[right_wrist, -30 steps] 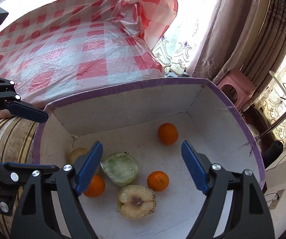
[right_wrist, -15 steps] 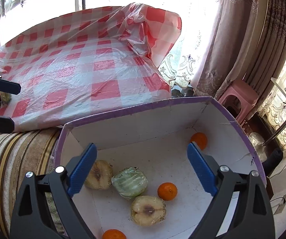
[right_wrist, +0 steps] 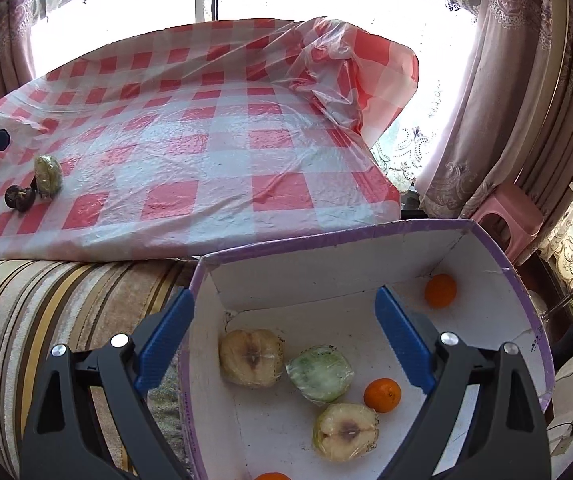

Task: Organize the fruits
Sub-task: 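Move both open tools back over the mangosteens and wrapped cabbage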

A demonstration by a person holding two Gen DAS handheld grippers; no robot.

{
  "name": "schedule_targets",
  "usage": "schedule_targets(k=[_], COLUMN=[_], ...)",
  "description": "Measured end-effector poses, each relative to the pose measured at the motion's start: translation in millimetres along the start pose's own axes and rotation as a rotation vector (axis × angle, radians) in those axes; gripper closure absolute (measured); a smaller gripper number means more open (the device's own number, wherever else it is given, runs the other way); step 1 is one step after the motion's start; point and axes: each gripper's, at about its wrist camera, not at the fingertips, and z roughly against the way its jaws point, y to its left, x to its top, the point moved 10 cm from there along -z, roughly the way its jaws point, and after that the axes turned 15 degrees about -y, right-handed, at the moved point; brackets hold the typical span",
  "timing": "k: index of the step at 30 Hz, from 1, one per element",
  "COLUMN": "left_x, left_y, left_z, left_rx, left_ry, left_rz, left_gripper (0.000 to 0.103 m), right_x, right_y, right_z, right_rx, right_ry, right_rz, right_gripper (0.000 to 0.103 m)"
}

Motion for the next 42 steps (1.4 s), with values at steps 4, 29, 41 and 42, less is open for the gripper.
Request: schedule_targets(k=[4, 29, 41, 42], left_x=[-1, -111, -132, -133], left_y=[27, 165, 174, 175], left_z=[29, 100, 99, 100], left_rx=[0.067, 0.428, 0.497, 0.505], left_ry=[-0.052, -0.1, -0.099, -0.1], left_rz=[0.021, 0.391, 0.424, 0.425], left_gripper=[0.017, 0.016, 0.021, 0.022], right_x=[3, 22, 29, 30], right_y=[17, 135, 161, 162], right_z=[0, -17, -29, -30], right_rx=[0.028, 0.282, 0.304, 0.302], right_ry=[-0.005, -0.031, -0.043, -0.046], right_rz=[0.022, -0.03, -0.045, -0.045], right_gripper=[0.011, 0.011, 0.011, 0.011])
